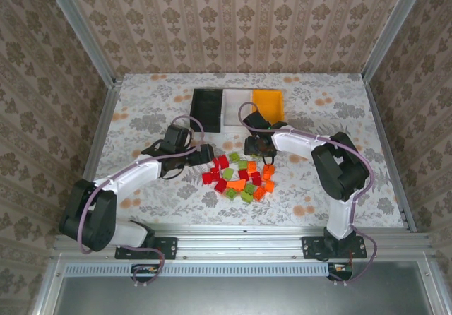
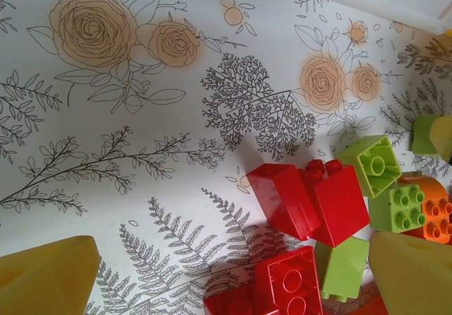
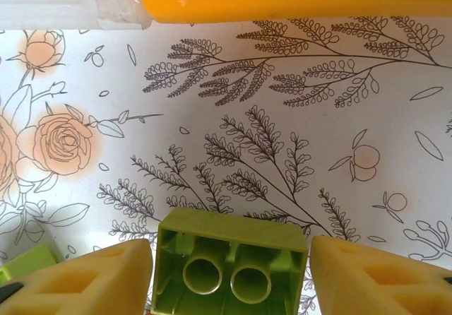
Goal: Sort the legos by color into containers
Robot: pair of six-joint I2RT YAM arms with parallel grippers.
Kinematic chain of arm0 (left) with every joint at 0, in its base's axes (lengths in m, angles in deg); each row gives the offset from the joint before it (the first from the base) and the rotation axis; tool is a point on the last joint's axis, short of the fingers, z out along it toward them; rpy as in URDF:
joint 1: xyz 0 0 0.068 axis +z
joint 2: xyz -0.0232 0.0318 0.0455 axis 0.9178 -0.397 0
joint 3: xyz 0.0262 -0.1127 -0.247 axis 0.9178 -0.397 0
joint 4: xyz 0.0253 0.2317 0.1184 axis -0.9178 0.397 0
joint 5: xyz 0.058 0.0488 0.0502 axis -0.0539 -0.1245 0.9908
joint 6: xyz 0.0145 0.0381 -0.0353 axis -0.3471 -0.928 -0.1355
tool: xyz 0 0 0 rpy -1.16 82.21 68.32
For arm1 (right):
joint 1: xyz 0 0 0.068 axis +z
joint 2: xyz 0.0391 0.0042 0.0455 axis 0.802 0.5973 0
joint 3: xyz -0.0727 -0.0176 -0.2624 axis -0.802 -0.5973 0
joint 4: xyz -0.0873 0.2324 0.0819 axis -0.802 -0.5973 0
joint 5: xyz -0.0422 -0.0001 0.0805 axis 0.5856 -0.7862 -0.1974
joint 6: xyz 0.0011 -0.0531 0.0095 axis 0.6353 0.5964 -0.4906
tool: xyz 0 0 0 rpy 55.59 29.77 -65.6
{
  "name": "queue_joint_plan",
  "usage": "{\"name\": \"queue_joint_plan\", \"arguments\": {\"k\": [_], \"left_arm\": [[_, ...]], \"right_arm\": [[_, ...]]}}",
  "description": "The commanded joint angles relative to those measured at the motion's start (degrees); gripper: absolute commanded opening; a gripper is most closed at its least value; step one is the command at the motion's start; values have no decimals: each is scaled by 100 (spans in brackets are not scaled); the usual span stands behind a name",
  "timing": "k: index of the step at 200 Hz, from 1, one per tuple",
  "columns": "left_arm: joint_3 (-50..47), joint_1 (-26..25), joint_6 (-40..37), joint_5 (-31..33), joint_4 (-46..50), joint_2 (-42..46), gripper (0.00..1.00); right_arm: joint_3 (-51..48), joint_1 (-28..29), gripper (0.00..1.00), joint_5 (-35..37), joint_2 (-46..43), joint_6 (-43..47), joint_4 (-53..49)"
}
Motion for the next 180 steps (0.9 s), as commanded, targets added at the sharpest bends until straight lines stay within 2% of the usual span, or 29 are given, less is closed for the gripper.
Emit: {"name": "queue_joint_plan", "arguments": {"k": [1,26,44,66,104,139,180], "left_arm": [[-75,-8,41,54,-36,127,100],[-87,-8,33,63,4,186,100],[-97,-8,32,72,28,232,100],[-98,-8,33,43,60,262,100],[33,-177,45,62,348,178,97],[-110,-501,91,-36,338,239,90],[-152,-902,68,203,609,233,88]], "right_arm": [[182,61,60,-69,254,3,-61],[201,96,58,-56,316,-9,-85],[130,115,43,93,221,-3,-55],[149,102,35,386,-109,91,-40],[1202,-385,34,858,-213,667,-467],[2584,-1092,33,696,705,817,-934],[3682,-1313,34,493,1560,980,-1274]]}}
